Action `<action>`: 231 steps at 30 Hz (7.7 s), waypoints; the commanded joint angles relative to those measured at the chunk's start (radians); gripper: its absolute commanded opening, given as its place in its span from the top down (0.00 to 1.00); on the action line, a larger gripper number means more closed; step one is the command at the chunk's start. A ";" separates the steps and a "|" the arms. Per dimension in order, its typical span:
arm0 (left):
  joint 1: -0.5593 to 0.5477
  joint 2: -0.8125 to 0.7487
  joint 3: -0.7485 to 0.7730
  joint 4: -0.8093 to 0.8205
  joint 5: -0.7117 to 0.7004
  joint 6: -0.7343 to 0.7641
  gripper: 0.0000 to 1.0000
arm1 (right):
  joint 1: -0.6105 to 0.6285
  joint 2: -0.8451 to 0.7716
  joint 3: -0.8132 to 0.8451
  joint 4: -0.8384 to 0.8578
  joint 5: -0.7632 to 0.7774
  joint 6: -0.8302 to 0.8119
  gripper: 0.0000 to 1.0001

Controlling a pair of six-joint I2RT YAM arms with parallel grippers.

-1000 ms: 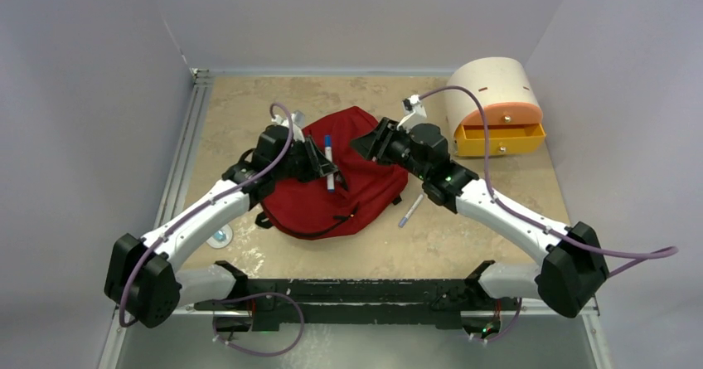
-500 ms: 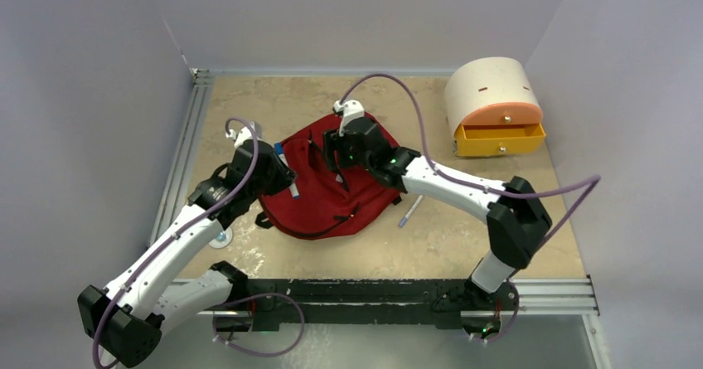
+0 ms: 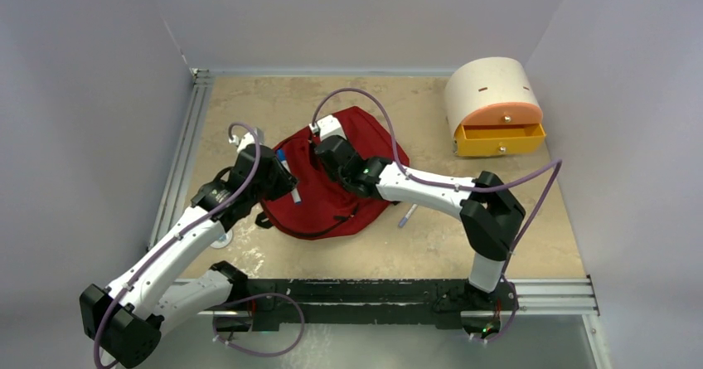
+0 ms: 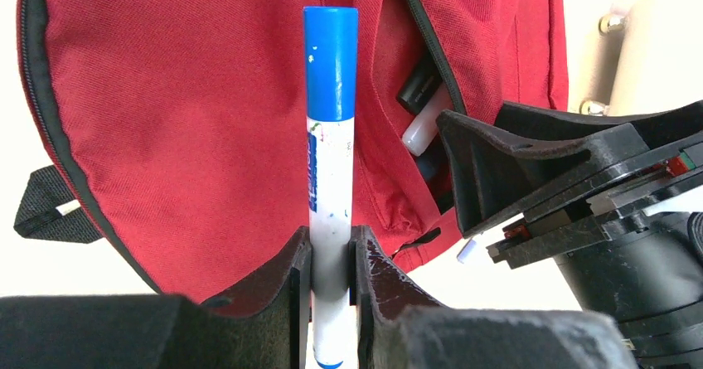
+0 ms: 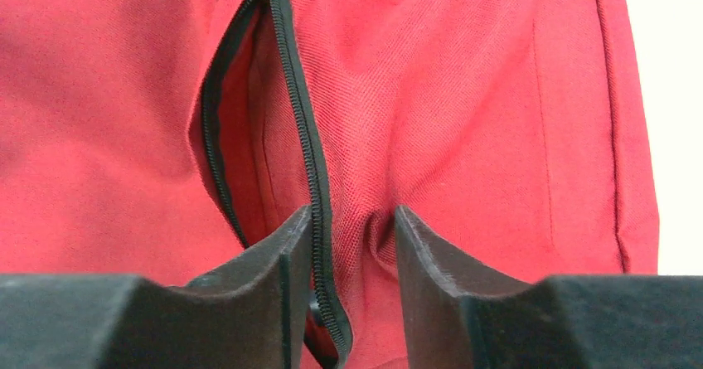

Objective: Pack the student bag
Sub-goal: Place the stationery in the student bag, then pick up the stationery from the center of the board.

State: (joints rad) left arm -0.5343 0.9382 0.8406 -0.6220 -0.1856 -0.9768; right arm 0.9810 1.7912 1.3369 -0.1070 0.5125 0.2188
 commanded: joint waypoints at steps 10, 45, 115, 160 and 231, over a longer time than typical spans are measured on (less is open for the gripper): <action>0.005 0.050 -0.066 0.285 0.216 0.006 1.00 | 0.003 -0.054 0.037 -0.002 0.081 0.088 0.98; 0.077 0.495 0.084 0.577 0.560 0.065 1.00 | -0.089 -0.237 -0.094 0.186 -0.109 0.243 1.00; 0.129 0.212 0.056 0.287 0.317 0.198 0.73 | -0.171 -0.487 -0.441 -0.465 0.277 1.268 0.46; 0.129 0.228 0.025 0.325 0.363 0.174 0.73 | -0.336 -0.243 -0.525 -0.327 0.050 1.061 0.72; 0.128 0.194 -0.032 0.744 0.758 0.114 0.58 | -0.241 -0.424 -0.388 0.610 -0.635 0.753 1.00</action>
State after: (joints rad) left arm -0.4107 1.1496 0.8196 0.0647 0.5652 -0.8547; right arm 0.7349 1.3701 0.9173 0.4267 -0.0731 0.9421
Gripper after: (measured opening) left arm 0.454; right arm 0.029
